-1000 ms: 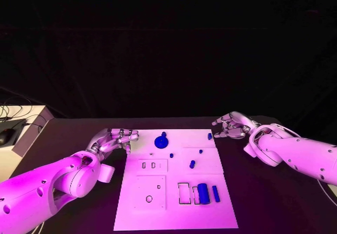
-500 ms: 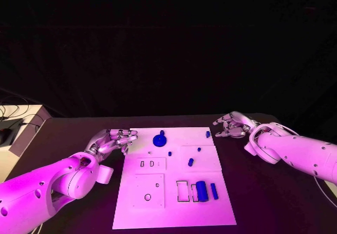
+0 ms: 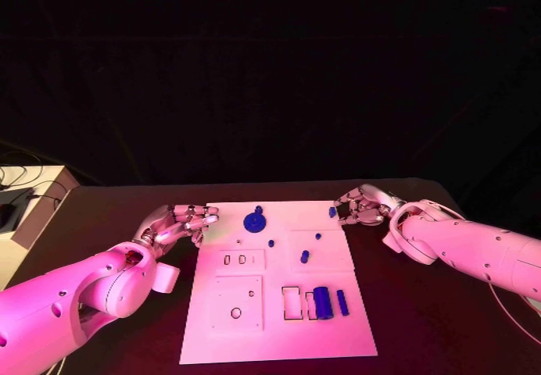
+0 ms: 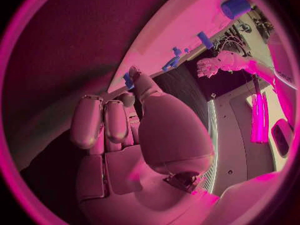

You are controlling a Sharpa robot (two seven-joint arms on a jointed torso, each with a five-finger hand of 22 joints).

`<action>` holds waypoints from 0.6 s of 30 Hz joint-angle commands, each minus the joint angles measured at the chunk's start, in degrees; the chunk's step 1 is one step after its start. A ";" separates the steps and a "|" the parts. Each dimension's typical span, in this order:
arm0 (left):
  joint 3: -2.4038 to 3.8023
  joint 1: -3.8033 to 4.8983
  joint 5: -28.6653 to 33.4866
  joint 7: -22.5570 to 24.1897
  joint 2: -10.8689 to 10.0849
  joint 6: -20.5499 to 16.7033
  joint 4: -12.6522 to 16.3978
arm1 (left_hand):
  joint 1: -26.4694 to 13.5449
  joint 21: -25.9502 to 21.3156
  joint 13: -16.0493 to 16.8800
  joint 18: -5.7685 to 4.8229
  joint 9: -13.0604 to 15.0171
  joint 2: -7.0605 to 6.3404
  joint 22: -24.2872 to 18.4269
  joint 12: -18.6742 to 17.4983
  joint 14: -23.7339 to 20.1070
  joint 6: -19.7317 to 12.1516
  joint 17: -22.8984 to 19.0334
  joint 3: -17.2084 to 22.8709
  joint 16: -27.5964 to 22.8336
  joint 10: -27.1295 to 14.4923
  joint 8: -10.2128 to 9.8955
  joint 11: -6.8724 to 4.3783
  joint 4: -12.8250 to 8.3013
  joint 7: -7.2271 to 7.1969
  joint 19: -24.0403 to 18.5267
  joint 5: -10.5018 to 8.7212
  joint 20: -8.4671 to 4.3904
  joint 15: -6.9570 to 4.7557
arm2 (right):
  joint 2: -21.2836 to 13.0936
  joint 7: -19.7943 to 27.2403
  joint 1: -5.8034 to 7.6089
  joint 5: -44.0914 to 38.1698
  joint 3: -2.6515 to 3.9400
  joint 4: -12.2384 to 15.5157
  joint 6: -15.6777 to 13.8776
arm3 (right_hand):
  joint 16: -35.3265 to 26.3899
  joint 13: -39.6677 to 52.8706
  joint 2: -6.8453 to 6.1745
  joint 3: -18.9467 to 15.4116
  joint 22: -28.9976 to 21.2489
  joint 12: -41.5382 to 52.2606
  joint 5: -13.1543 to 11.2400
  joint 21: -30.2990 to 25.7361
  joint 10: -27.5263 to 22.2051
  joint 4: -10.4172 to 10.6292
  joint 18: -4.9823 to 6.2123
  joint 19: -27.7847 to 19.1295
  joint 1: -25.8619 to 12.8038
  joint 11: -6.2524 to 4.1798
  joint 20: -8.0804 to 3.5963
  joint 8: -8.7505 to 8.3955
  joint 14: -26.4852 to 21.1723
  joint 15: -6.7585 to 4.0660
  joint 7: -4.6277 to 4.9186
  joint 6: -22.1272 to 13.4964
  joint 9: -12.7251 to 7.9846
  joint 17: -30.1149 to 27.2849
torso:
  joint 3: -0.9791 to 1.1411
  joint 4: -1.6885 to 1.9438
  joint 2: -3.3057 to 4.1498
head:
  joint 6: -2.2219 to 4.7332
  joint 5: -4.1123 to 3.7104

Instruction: Assemble the parts on the task board

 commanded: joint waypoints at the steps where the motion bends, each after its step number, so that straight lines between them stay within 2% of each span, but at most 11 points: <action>1: 0.04 -0.05 -0.42 0.71 -0.02 0.99 0.20 | -0.23 0.35 -0.01 0.59 0.05 -0.10 0.08 0.16 -0.01 -0.04 -0.05 0.26 0.33 -0.18 0.15 0.04 0.04 -0.24 -0.31 0.06 -0.08 -0.10 | 0.32 -0.20 -0.13 -0.26 0.05 -0.27 0.74 | 0.33 0.06 0.05 0.06 9.33 0.26 0.50 0.35 0.33 0.46 -0.18 2.91 -0.78 -0.04 -0.01 -0.35 0.32 -0.02 0.19 0.16 -0.03 0.10 | 0.01 -0.01 -0.01 | -0.11 0.11; 11: 0.04 -0.05 -0.42 0.59 -0.18 0.90 0.24 | -0.32 0.39 -0.07 0.63 0.04 -0.06 0.14 0.12 -0.05 -0.11 -0.13 0.24 0.40 -0.22 0.14 0.07 0.13 -0.20 -0.33 0.06 -0.06 -0.08 | 1.01 -0.65 -0.24 0.08 0.06 -0.72 0.19 | 0.55 0.24 0.79 -0.31 9.38 0.43 2.04 0.59 0.42 1.23 -0.15 2.95 -1.68 0.04 0.08 -0.37 0.38 0.10 0.40 0.17 -0.06 0.39 | -0.01 0.00 -0.08 | -0.24 0.19; 18: 0.04 -0.05 -0.39 0.50 -0.26 0.85 0.26 | -0.34 0.39 -0.32 0.66 0.03 -0.01 0.17 -0.15 -0.09 -0.30 -0.27 0.25 0.42 -0.22 0.10 0.10 0.20 -0.14 -0.36 0.06 -0.02 -0.05 | 1.51 -0.90 -0.25 0.24 0.07 -1.12 0.10 | 0.66 0.32 1.22 -0.38 9.41 0.50 2.27 0.78 0.45 1.49 -0.15 2.97 -1.96 0.08 0.14 -0.36 0.40 0.14 0.46 0.15 -0.05 0.52 | 0.00 -0.02 -0.05 | -0.22 0.22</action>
